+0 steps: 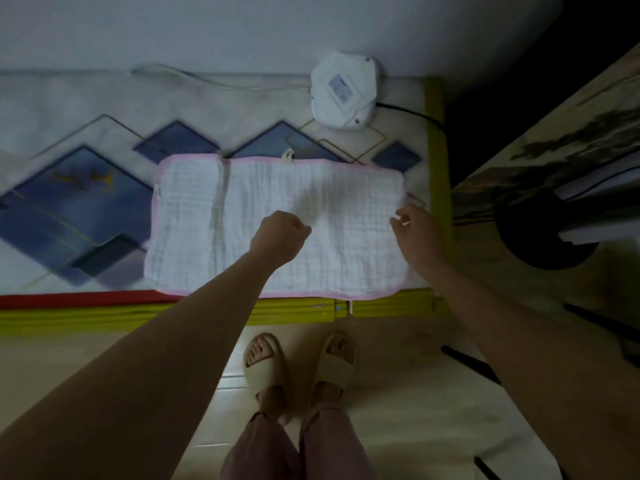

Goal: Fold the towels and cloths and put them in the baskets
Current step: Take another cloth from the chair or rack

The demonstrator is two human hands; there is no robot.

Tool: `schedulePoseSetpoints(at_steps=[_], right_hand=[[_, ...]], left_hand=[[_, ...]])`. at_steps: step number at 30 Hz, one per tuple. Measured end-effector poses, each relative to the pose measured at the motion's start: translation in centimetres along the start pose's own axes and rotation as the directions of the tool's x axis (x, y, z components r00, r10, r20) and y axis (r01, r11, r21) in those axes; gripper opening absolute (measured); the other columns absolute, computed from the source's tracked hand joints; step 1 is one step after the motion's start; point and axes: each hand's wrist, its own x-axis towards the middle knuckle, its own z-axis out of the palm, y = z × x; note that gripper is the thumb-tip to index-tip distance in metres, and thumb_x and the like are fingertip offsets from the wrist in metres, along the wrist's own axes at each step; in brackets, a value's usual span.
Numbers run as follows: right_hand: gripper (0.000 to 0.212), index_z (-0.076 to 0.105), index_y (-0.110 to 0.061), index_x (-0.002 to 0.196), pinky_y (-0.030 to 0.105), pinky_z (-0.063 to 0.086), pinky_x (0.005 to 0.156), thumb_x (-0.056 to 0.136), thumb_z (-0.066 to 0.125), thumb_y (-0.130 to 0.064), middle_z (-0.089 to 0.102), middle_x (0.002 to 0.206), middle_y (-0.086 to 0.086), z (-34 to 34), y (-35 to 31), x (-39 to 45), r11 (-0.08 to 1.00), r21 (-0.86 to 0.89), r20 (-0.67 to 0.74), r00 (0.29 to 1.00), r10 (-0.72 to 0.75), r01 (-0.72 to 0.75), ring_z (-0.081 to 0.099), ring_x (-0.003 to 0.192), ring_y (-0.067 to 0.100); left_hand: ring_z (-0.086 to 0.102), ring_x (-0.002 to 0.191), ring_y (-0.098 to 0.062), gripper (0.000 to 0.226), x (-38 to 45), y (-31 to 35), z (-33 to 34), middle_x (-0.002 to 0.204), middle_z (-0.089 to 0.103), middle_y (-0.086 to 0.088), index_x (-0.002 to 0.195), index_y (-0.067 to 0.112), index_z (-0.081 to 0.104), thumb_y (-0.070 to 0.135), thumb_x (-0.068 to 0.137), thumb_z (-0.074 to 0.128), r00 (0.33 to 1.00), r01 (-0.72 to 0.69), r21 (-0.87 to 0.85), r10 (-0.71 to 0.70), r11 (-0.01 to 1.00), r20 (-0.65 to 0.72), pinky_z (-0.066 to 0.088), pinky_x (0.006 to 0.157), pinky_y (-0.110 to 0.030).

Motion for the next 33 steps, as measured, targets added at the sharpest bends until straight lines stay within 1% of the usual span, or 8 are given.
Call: schedulePoseSetpoints(at_steps=[6, 10, 15, 18, 22, 26, 29, 33], right_hand=[[0.022, 0.056, -0.005, 0.099, 0.035, 0.047, 0.075, 0.091, 0.061, -0.025, 0.061, 0.105, 0.016, 0.2, 2.1, 6.9, 0.999, -0.007, -0.043, 0.998, 0.052, -0.052, 0.059, 0.096, 0.031], [0.03, 0.054, -0.003, 0.101, 0.036, 0.047, 0.072, 0.083, 0.07, -0.02, 0.063, 0.104, 0.017, 1.5, 2.1, 8.8, 0.994, -0.063, -0.064, 0.994, 0.089, -0.093, 0.061, 0.095, 0.033], [0.006, 0.062, -0.008, 0.082, 0.048, 0.055, 0.078, 0.08, 0.067, -0.005, 0.067, 0.091, 0.014, 0.6, 3.1, 9.2, 0.945, 0.227, 0.144, 0.968, 0.205, -0.234, 0.065, 0.089, 0.032], [0.016, 0.055, -0.013, 0.077, 0.043, 0.054, 0.076, 0.083, 0.068, -0.005, 0.062, 0.089, 0.012, -1.7, 3.8, 8.9, 0.813, 0.432, 0.314, 0.91, 0.269, -0.39, 0.062, 0.083, 0.028], [0.03, 0.059, -0.001, 0.107, 0.026, 0.056, 0.06, 0.081, 0.073, -0.01, 0.064, 0.091, 0.008, -3.9, 5.8, 8.8, 0.719, 0.519, 0.39, 0.877, 0.282, -0.462, 0.062, 0.074, 0.02], [0.02, 0.056, -0.011, 0.088, 0.03, 0.056, 0.063, 0.08, 0.074, -0.01, 0.063, 0.087, 0.005, -3.9, 7.7, 8.4, 0.698, 0.566, 0.349, 0.894, 0.28, -0.44, 0.061, 0.065, 0.018], [0.018, 0.058, -0.007, 0.09, 0.037, 0.055, 0.07, 0.082, 0.073, -0.01, 0.063, 0.083, 0.007, -3.6, 8.0, 7.9, 0.668, 0.624, 0.302, 0.914, 0.272, -0.405, 0.061, 0.067, 0.022], [0.012, 0.061, -0.008, 0.083, 0.024, 0.055, 0.058, 0.083, 0.072, -0.012, 0.061, 0.08, 0.009, -3.7, 7.5, 7.2, 0.631, 0.679, 0.266, 0.927, 0.266, -0.376, 0.059, 0.063, 0.017]], left_hand=[[0.064, 0.074, -0.025, 0.021, 3.0, 4.6, 6.5, 0.081, 0.068, -0.009, 0.084, 0.006, 0.069, 0.022, 0.09, 0.057, 1.0, -0.015, -0.096, 0.016, 0.995, 0.012, 0.054, 0.068, -0.036], [0.047, 0.057, -0.016, 0.026, 3.9, 4.8, 8.6, 0.063, 0.055, -0.006, 0.07, -0.002, 0.062, 0.015, 0.089, 0.053, 1.0, 0.019, -0.181, -0.015, 0.983, 0.024, 0.038, 0.058, -0.027], [0.06, 0.072, -0.02, 0.017, 3.2, 4.8, 10.3, 0.078, 0.067, -0.009, 0.085, 0.004, 0.07, 0.016, 0.088, 0.059, 0.999, 0.038, -0.192, -0.039, 0.981, 0.0, 0.047, 0.066, -0.029], [0.065, 0.083, -0.017, 0.013, 2.4, 5.3, 12.6, 0.084, 0.068, 0.0, 0.092, 0.014, 0.07, 0.024, 0.085, 0.068, 0.999, 0.034, -0.176, -0.027, 0.984, 0.043, 0.052, 0.074, -0.029], [0.056, 0.102, -0.013, 0.036, 1.5, 7.3, 16.6, 0.106, 0.06, 0.009, 0.094, 0.025, 0.066, 0.053, 0.073, 0.072, 0.998, -0.003, 0.017, 0.004, 1.0, -0.068, 0.047, 0.08, -0.031], [0.044, 0.108, -0.025, 0.067, 0.3, 8.5, 20.1, 0.117, 0.047, -0.003, 0.105, 0.02, 0.058, 0.067, 0.06, 0.07, 0.981, -0.016, 0.384, 0.09, 0.923, -0.175, 0.037, 0.084, -0.04], [0.047, 0.106, -0.028, 0.056, 0.3, 8.2, 21.1, 0.117, 0.051, -0.006, 0.106, 0.018, 0.061, 0.058, 0.069, 0.07, 0.959, -0.115, 0.433, 0.214, 0.894, -0.187, 0.037, 0.085, -0.04], [0.05, 0.108, -0.02, 0.023, 0.1, 8.9, 20.3, 0.109, 0.056, 0.002, 0.097, 0.019, 0.068, 0.038, 0.085, 0.063, 0.967, -0.211, 0.345, 0.247, 0.915, -0.064, 0.041, 0.07, -0.034]])
